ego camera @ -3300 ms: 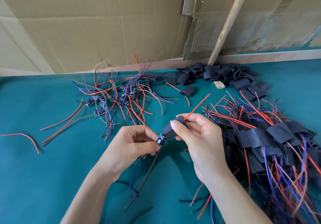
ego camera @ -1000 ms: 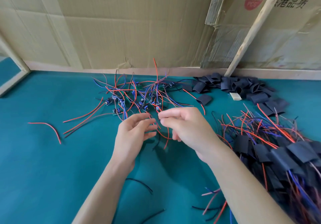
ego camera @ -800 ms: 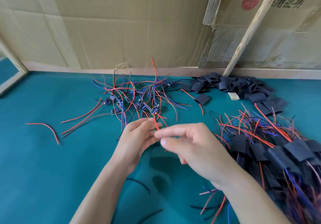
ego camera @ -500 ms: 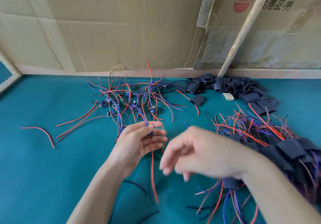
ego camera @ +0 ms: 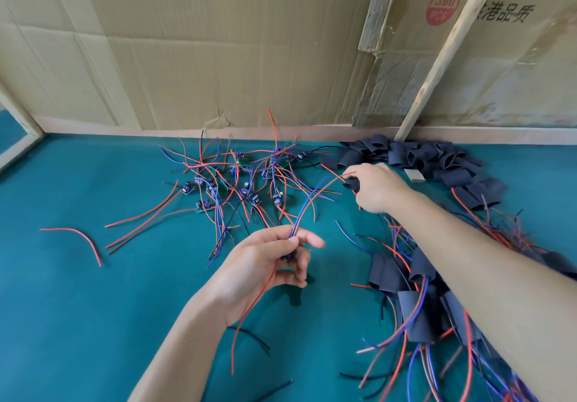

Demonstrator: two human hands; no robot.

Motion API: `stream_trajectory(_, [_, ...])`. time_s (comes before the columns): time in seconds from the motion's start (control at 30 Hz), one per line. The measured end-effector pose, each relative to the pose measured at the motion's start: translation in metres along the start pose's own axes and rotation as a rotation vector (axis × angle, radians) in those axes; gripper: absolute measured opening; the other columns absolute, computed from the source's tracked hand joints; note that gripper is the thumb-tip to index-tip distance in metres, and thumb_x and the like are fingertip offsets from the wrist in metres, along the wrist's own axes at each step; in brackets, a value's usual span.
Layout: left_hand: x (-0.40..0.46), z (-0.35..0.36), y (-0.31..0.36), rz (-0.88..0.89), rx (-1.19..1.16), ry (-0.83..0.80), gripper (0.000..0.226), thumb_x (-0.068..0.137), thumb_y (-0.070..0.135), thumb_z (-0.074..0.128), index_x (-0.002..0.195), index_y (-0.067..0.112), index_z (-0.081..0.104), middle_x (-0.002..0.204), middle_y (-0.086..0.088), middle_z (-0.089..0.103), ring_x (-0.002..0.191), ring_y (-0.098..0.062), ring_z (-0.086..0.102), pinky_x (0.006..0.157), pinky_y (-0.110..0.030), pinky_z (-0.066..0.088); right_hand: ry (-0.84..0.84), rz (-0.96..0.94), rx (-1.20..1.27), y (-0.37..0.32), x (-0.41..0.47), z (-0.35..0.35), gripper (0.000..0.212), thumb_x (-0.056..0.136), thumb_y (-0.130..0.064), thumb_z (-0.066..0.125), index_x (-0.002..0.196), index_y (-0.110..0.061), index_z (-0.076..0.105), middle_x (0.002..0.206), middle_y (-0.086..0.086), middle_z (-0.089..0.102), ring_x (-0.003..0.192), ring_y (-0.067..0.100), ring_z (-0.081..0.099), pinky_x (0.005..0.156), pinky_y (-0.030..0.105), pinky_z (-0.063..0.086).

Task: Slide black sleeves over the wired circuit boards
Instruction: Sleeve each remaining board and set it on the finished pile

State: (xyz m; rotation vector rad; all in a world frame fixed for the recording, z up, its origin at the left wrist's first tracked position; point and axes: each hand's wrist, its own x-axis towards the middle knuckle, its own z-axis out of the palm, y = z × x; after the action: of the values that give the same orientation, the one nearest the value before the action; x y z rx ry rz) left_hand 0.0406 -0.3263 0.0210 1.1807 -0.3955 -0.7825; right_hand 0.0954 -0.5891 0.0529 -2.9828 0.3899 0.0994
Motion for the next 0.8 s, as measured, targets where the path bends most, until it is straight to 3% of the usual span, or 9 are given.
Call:
stream_trajectory(0.1, [0.000,-0.001,-0.001,-0.004,0.018,-0.003,0.031,0.092,0.021,0.049,0.102,0.009,0.075,0.076,-0.008,0.058,0.067,-0.020,0.054,0.067,-0.030,0.052,0.069,-0.004,-0.057,-0.004,-0.002,-0.004,0.027,0.086,-0.006,0.063,0.099,-0.028,0.068,0.117,0.013,0.063,0.096,0.038,0.059,0.073,0.037,0.047])
stream_trajectory(0.2, [0.000,-0.001,-0.002,-0.009,0.029,0.002,0.031,0.092,0.022,0.049,0.104,0.009,0.075,0.077,-0.008,0.058,0.067,-0.020,0.054,0.068,-0.030,0.053,0.100,0.041,-0.029,-0.010,-0.013,-0.014,0.015,0.088,-0.013,0.065,0.079,-0.022,0.056,0.099,0.012,0.058,0.091,0.038,0.058,0.068,0.037,0.046])
stream_trajectory(0.3, [0.000,-0.001,-0.002,0.001,0.050,0.018,0.028,0.099,0.018,0.050,0.111,0.014,0.074,0.080,-0.010,0.061,0.067,-0.020,0.055,0.069,-0.030,0.053,0.299,0.088,0.259,-0.013,-0.036,-0.025,0.014,0.078,-0.019,0.067,0.069,-0.010,0.060,0.071,0.010,0.061,0.074,0.033,0.052,0.056,0.035,0.038])
stream_trajectory(0.4, [0.000,-0.001,-0.004,0.019,0.058,0.055,0.038,0.108,0.011,0.039,0.121,0.025,0.072,0.090,-0.015,0.068,0.069,-0.021,0.057,0.071,-0.031,0.056,0.374,0.083,0.671,-0.033,-0.077,-0.021,0.018,0.063,-0.033,0.068,0.073,-0.019,0.070,0.057,-0.005,0.064,0.060,0.012,0.056,0.054,0.030,0.042])
stream_trajectory(0.5, [0.002,0.002,-0.007,0.044,0.064,0.091,0.044,0.108,0.009,0.037,0.120,0.033,0.072,0.103,-0.015,0.074,0.072,-0.022,0.064,0.076,-0.034,0.058,0.266,-0.009,0.966,-0.061,-0.115,0.001,0.024,0.061,-0.033,0.072,0.085,-0.031,0.072,0.071,-0.008,0.073,0.066,0.018,0.068,0.066,0.034,0.056])
stream_trajectory(0.6, [0.002,0.004,-0.008,0.058,0.016,0.126,0.039,0.107,0.007,0.043,0.112,0.029,0.075,0.092,-0.010,0.070,0.071,-0.024,0.066,0.074,-0.035,0.059,0.238,-0.067,1.122,-0.077,-0.134,0.021,0.030,0.065,-0.029,0.077,0.094,-0.030,0.072,0.092,-0.010,0.076,0.066,0.024,0.071,0.069,0.047,0.061])
stream_trajectory(0.7, [0.001,0.003,-0.010,0.065,0.079,0.127,0.034,0.106,0.005,0.044,0.109,0.020,0.075,0.085,-0.012,0.067,0.070,-0.023,0.065,0.073,-0.033,0.059,0.259,-0.042,1.234,-0.079,-0.142,0.033,0.034,0.071,-0.020,0.083,0.101,-0.029,0.069,0.101,-0.009,0.074,0.058,0.020,0.070,0.063,0.038,0.059])
stream_trajectory(0.8, [0.001,0.002,-0.014,0.065,0.140,0.128,0.035,0.106,0.001,0.042,0.116,0.014,0.072,0.082,-0.013,0.066,0.071,-0.022,0.064,0.073,-0.031,0.058,0.233,-0.044,1.294,-0.074,-0.147,0.039,0.038,0.078,-0.011,0.084,0.109,-0.028,0.070,0.105,-0.006,0.072,0.061,0.022,0.073,0.061,0.027,0.056])
